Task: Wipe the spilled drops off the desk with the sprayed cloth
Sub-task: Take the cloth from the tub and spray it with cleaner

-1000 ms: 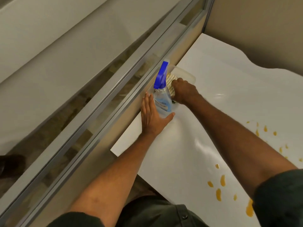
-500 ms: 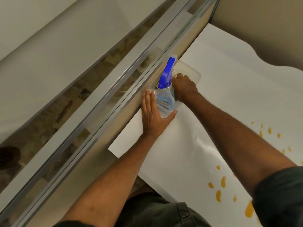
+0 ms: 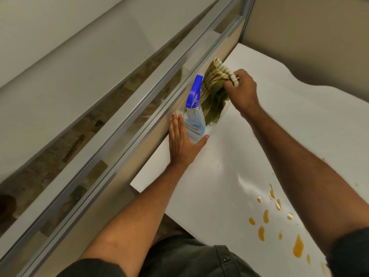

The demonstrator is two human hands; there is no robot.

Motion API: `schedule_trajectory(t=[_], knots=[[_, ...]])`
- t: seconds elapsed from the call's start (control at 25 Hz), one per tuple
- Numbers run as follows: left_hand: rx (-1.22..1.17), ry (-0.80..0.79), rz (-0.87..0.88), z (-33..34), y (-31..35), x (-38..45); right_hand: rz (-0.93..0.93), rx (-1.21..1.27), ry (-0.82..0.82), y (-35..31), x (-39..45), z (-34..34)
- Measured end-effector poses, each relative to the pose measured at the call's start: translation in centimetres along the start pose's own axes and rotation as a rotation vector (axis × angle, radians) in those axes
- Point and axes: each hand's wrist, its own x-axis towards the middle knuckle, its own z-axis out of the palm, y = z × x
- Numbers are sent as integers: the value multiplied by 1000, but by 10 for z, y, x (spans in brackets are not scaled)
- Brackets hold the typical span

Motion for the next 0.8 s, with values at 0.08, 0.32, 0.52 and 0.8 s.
schedule_trajectory(t=[0.08, 0.32, 0.52, 0.8], knots=[[20, -43, -23, -4, 2, 0, -21, 123, 52, -8, -12, -16], [-18, -123, -86, -18, 13, -15, -52, 546, 231, -35, -70, -76], [-147, -113, -166, -19, 15, -67, -110, 666, 234, -44, -140, -126], [-909, -498, -457, -62, 92, -110, -217, 462, -265, -37, -244, -154]])
